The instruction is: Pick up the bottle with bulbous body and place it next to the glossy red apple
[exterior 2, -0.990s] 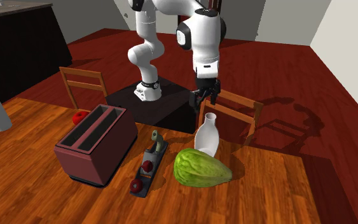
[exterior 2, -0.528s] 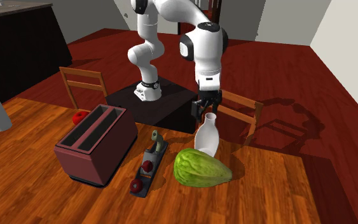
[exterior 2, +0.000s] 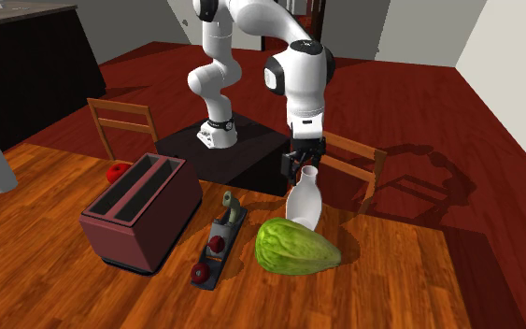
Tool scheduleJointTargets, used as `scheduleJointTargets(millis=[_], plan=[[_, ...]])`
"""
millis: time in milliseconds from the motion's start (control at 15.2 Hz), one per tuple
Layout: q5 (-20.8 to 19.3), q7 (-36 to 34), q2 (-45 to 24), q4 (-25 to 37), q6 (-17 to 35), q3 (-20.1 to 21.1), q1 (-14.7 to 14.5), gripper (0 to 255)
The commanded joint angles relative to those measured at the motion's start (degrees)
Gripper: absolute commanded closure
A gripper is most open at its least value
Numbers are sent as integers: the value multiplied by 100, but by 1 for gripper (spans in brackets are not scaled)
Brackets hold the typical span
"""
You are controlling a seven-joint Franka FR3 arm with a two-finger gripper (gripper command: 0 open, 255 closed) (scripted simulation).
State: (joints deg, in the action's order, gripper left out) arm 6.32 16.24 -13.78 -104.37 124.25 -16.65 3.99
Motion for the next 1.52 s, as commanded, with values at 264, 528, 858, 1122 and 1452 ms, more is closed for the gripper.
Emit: scheduleJointTargets(millis=[264, 528, 858, 1122, 1452], plan=[[0, 0, 1, -2, 1, 0, 0, 255], [0, 0, 0, 0, 0, 0, 0, 255], [-35, -27, 74, 137, -207, -10, -5, 255], [-75, -58, 157, 341, -489, -21, -10, 255], [-113, -90, 233, 629, -849, -32, -11, 255]])
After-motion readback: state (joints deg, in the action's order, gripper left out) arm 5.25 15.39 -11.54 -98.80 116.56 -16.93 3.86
